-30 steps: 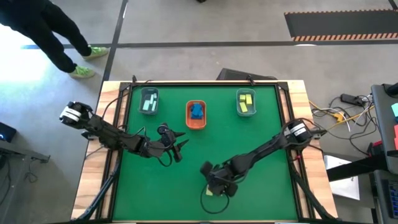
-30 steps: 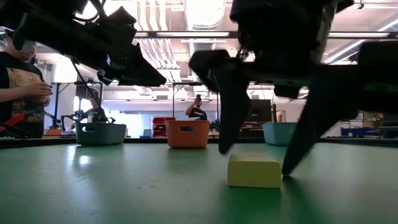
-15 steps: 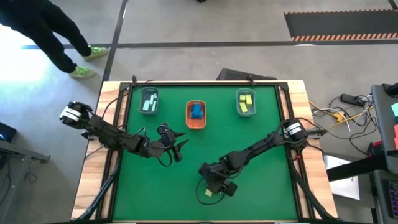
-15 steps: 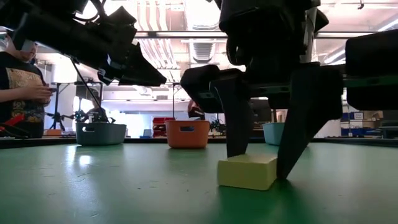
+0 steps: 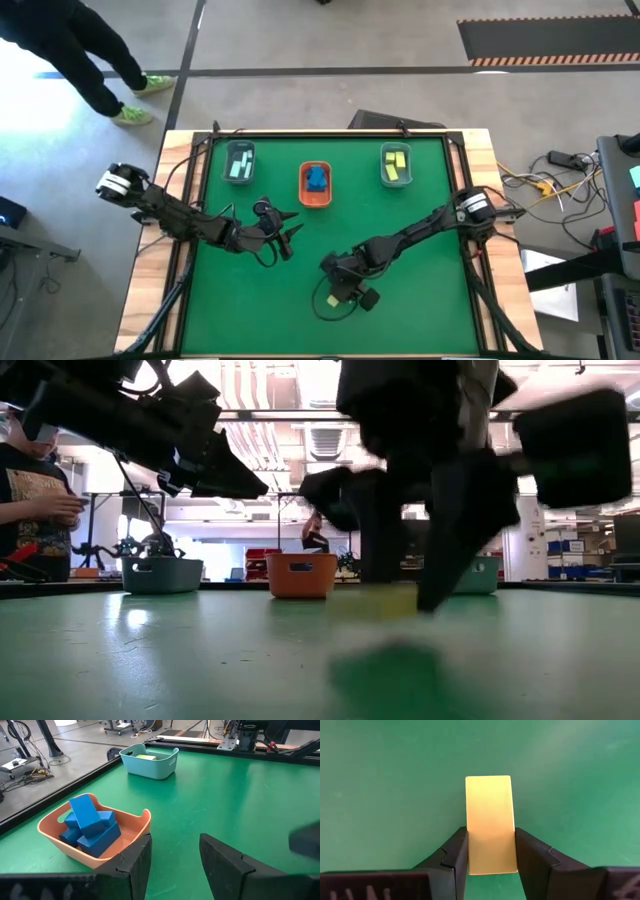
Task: Sort & place blocks by color
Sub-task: Put the yellow wooden block into the green bin, then return to Home Position
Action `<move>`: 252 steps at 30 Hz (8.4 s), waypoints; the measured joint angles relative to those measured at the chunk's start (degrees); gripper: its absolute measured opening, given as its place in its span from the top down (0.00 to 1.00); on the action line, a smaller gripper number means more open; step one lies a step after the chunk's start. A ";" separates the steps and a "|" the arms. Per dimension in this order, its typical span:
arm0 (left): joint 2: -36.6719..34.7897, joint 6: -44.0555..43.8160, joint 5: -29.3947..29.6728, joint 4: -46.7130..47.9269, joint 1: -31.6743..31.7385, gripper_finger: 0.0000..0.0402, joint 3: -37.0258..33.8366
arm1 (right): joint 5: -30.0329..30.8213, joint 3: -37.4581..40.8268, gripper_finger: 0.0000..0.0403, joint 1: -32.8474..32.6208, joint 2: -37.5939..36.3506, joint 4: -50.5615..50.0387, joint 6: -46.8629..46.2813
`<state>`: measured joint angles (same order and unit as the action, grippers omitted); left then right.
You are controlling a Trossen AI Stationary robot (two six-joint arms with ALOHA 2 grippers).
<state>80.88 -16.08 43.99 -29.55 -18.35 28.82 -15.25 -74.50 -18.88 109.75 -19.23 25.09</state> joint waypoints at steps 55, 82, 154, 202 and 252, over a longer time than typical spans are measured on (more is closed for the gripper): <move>-0.04 0.53 0.00 0.05 -0.01 0.63 -0.15 | 25.99 13.61 0.52 53.76 -27.69 -22.22 -42.76; -45.37 15.41 -9.53 13.62 -3.69 0.63 -17.51 | 16.56 58.94 0.58 24.77 -67.55 38.57 -21.78; -78.51 14.99 -9.05 31.25 -3.69 0.62 -26.25 | 16.29 72.85 0.58 24.90 -109.59 18.88 -14.50; -78.29 15.04 -9.07 31.01 -3.68 0.62 -26.29 | 16.90 72.87 0.58 24.90 -108.12 19.04 -1.48; -78.16 15.02 -9.07 30.92 -3.69 0.63 -26.36 | 16.83 72.81 0.58 24.90 -108.08 17.75 -27.05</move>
<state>2.72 -1.05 34.92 1.37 -22.04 2.46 1.58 -1.69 6.02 1.67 -1.48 -1.96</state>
